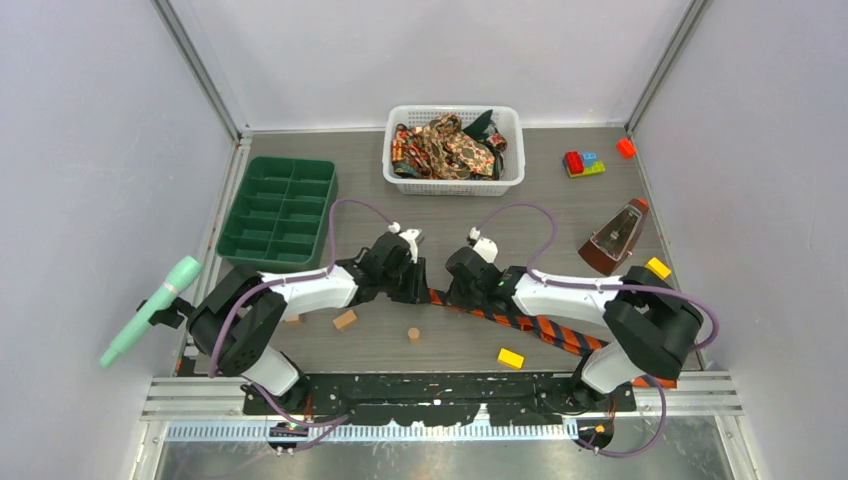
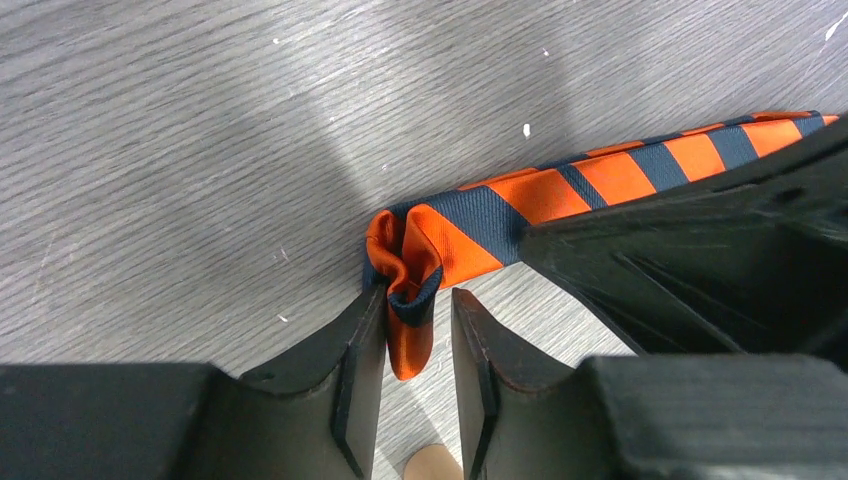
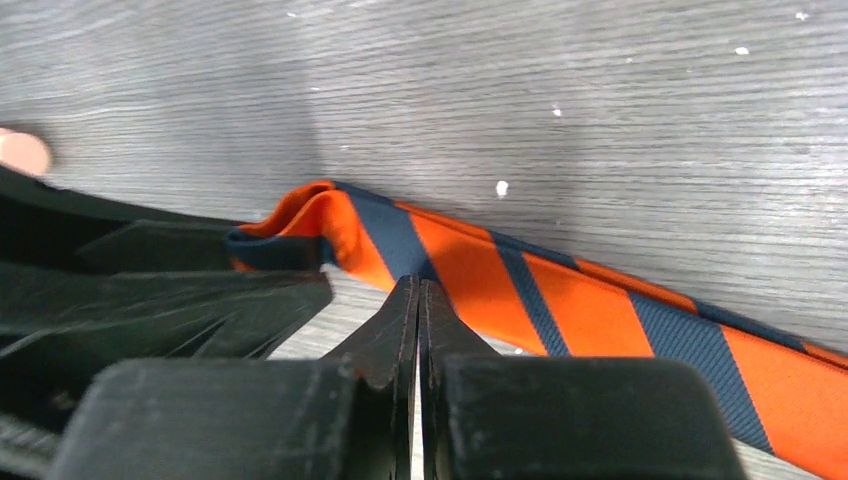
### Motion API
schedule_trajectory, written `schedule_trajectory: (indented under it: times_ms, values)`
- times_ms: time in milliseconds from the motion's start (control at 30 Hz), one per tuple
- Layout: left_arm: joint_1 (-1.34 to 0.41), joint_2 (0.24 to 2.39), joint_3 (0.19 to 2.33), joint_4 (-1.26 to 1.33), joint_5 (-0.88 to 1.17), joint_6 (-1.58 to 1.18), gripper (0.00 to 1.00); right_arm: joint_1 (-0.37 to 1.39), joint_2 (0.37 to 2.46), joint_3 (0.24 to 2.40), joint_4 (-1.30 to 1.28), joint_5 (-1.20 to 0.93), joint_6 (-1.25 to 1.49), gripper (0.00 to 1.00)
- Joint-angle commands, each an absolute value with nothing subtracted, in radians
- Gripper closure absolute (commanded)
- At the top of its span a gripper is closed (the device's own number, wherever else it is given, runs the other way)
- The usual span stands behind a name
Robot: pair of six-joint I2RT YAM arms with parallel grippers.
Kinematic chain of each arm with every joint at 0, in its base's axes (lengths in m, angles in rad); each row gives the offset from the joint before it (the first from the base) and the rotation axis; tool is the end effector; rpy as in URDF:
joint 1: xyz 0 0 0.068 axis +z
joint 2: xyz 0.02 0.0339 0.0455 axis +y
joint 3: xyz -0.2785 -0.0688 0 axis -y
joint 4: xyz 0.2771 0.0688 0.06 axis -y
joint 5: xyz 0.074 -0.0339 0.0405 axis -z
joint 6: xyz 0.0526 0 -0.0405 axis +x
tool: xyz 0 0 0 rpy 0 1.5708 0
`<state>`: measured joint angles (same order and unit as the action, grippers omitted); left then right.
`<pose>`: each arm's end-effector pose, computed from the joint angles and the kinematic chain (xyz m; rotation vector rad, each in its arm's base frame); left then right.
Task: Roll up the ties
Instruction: Roll the tie at the center of the board.
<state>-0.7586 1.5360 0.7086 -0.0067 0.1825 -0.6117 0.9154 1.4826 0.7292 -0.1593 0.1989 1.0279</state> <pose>0.2304 -0.2315 0.1353 0.2785 2.5507 -0.8080 0.2005 0.2437 0.1458 0.2303 2.5432 0.5761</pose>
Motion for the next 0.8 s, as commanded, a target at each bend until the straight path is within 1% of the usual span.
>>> schedule_trajectory:
  times_ms: [0, 333, 633, 767]
  values:
    - [-0.769, 1.541, 0.744, -0.042, 0.177, -0.592, 0.67, 0.919, 1.534, 0.755, -0.167, 0.241, 1.040, 0.96]
    - [-0.779, 1.519, 0.773, -0.087, 0.159, -0.579, 0.65, 0.919, 1.619, 0.765, -0.149, 0.230, 1.042, 0.97]
    - [-0.784, 1.503, 0.807, -0.143, 0.109, -0.563, 0.56, 0.919, 1.620, 0.756, -0.141, 0.218, 1.054, 0.97]
    - [-0.784, 1.506, 0.818, -0.155, 0.099, -0.555, 0.54, 0.919, 1.612, 0.747, -0.141, 0.215, 1.060, 0.97]
